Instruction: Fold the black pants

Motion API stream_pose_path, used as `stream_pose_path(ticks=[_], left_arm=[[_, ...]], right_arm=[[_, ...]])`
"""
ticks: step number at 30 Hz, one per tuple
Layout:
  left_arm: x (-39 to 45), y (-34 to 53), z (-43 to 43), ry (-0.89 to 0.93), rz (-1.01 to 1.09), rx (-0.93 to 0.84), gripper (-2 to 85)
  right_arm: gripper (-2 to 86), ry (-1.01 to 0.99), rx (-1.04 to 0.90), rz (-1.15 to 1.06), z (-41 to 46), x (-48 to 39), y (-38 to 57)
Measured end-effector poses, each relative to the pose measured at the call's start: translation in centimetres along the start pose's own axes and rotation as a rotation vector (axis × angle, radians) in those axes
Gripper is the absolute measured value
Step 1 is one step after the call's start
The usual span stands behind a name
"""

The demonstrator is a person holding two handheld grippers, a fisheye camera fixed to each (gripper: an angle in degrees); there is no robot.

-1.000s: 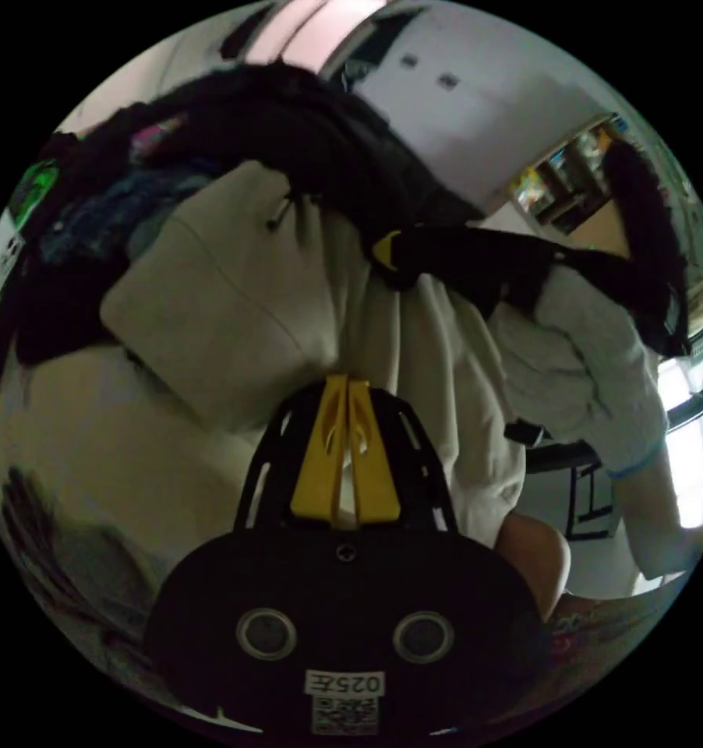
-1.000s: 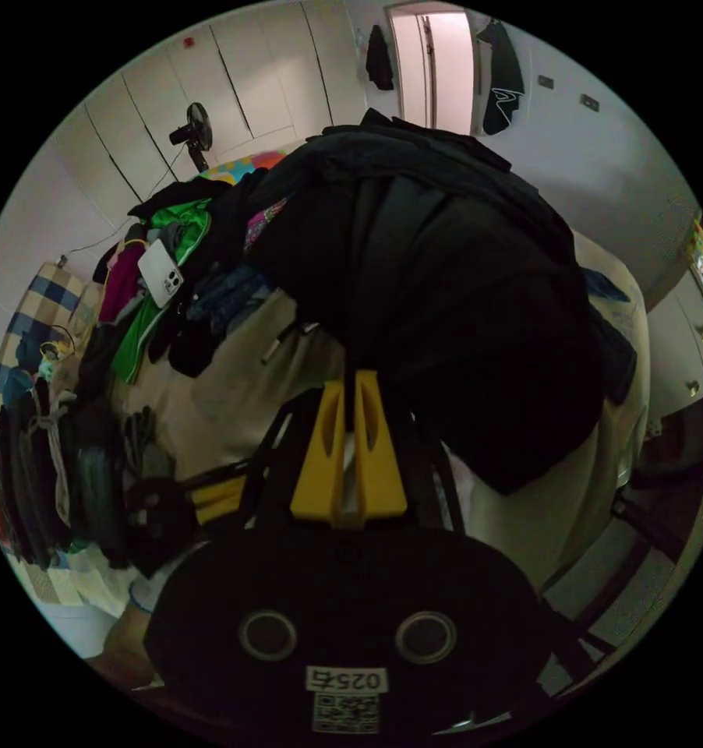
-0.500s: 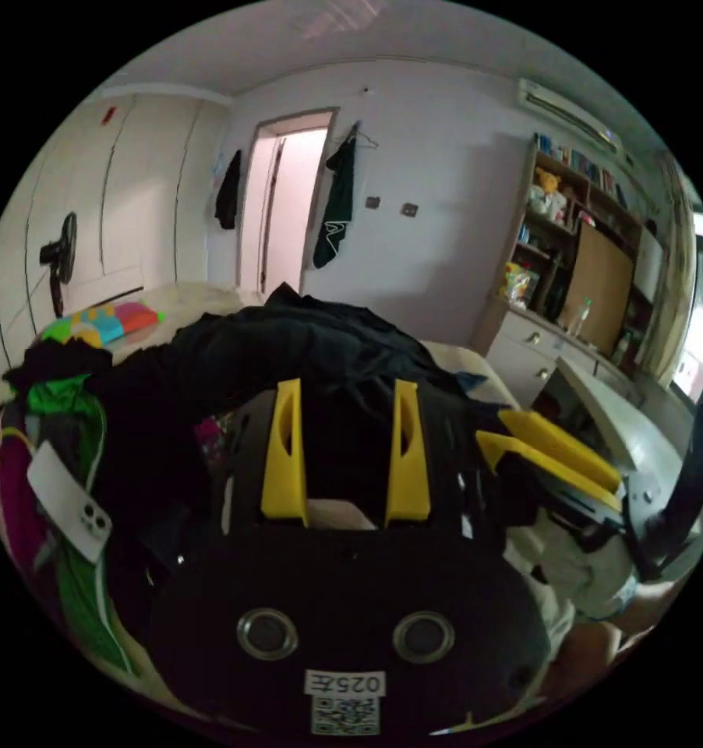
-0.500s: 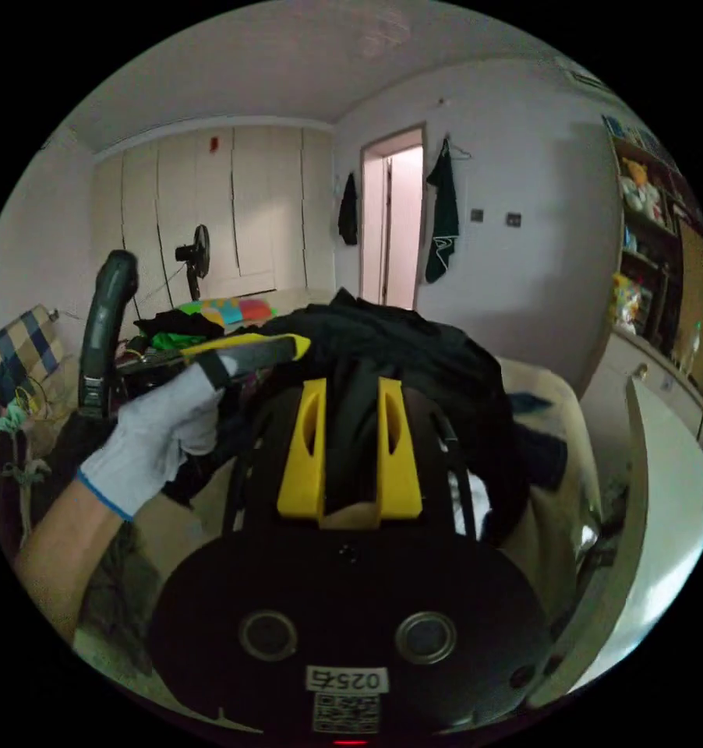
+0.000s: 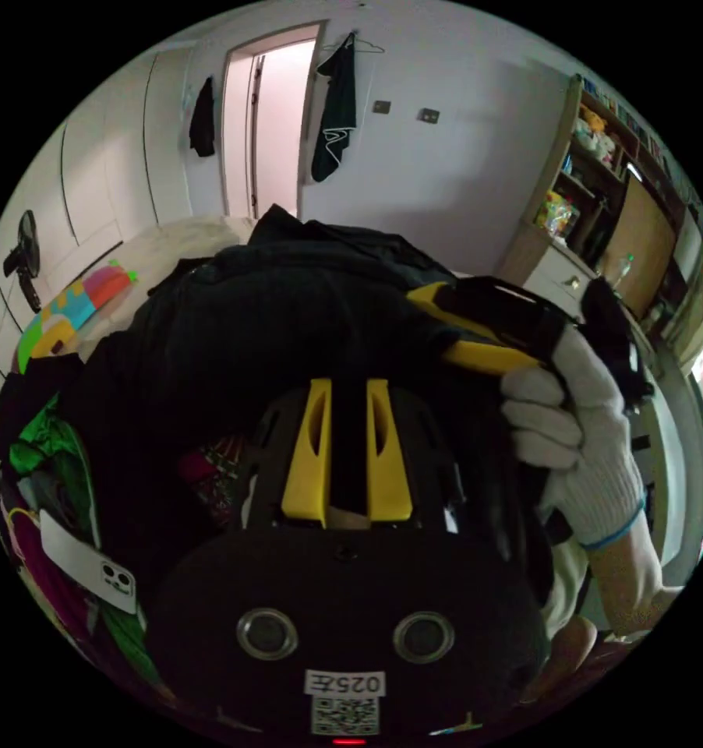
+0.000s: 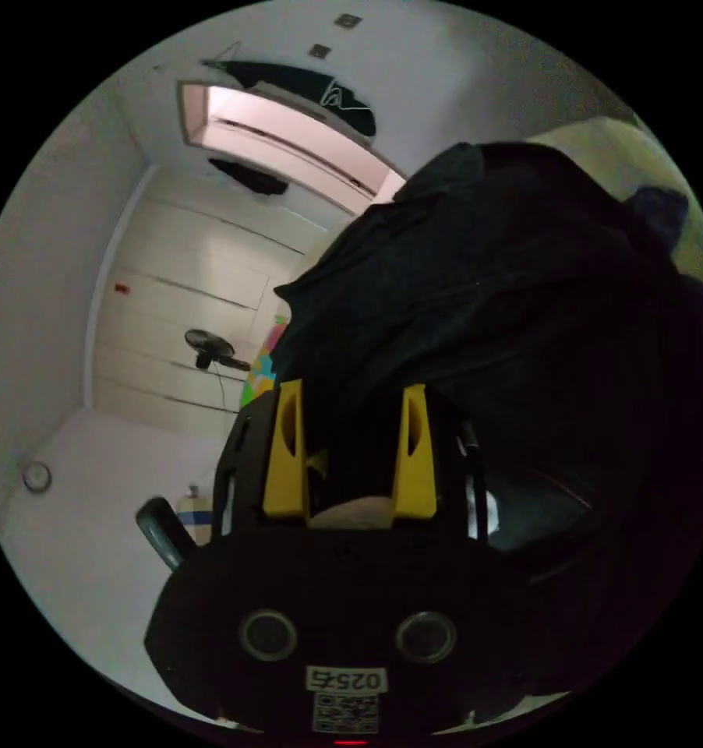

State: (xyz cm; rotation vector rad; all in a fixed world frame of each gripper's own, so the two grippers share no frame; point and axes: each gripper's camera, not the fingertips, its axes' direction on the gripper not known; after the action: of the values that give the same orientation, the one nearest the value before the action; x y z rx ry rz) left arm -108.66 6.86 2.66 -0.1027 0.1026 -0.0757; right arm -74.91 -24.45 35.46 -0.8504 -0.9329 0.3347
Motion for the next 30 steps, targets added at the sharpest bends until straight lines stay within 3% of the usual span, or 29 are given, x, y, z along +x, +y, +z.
stream_pose_path(ticks=[4, 8, 11, 15, 20, 23, 26, 29, 30], left_arm=[[-1.3, -0.2, 0.4, 0.065, -0.016, 0.012, 2.8], [-2.7, 0.7, 0.9, 0.147, -0.069, 0.022, -0.6], [-1.0, 2.0, 1.6, 0.062, 0.003, 0.005, -1.4], [-0.9, 4.7, 1.3, 0.007, -0.048, 0.030, -1.5], [-2.9, 9.1, 0.6, 0.026, -0.133, 0.029, -1.4], [-4.0, 12.6, -0.7, -0.028, -0.154, -0.003, -1.2], [-5.9, 17.0, -2.5, 0.041, -0.231, -0.014, -1.2], [-5.6, 22.3, -4.6, 0.205, -0.300, -0.024, -1.2], [-4.6, 24.7, -5.5, 0.180, -0.329, -0.020, -1.2]], right_arm=[[15.6, 0.299, -0.096, -0.060, 3.1, -4.0, -2.1], [7.7, 0.548, -0.085, -0.456, 5.4, -8.5, 1.2], [3.2, 0.686, -0.047, -0.661, 6.5, -9.2, 6.3], [0.7, 0.454, -0.151, -0.641, 4.6, -6.6, 8.3], [0.0, 0.474, -0.140, -0.802, 3.7, -7.0, 15.5], [-0.1, 0.319, -0.203, -0.798, 2.7, -5.8, 19.8], [0.0, 0.279, -0.196, -0.827, 1.4, -4.6, 25.2], [0.2, 0.201, -0.321, -0.899, -0.8, -4.3, 30.5], [0.4, 0.203, -0.341, -0.928, -2.1, -3.9, 32.9]])
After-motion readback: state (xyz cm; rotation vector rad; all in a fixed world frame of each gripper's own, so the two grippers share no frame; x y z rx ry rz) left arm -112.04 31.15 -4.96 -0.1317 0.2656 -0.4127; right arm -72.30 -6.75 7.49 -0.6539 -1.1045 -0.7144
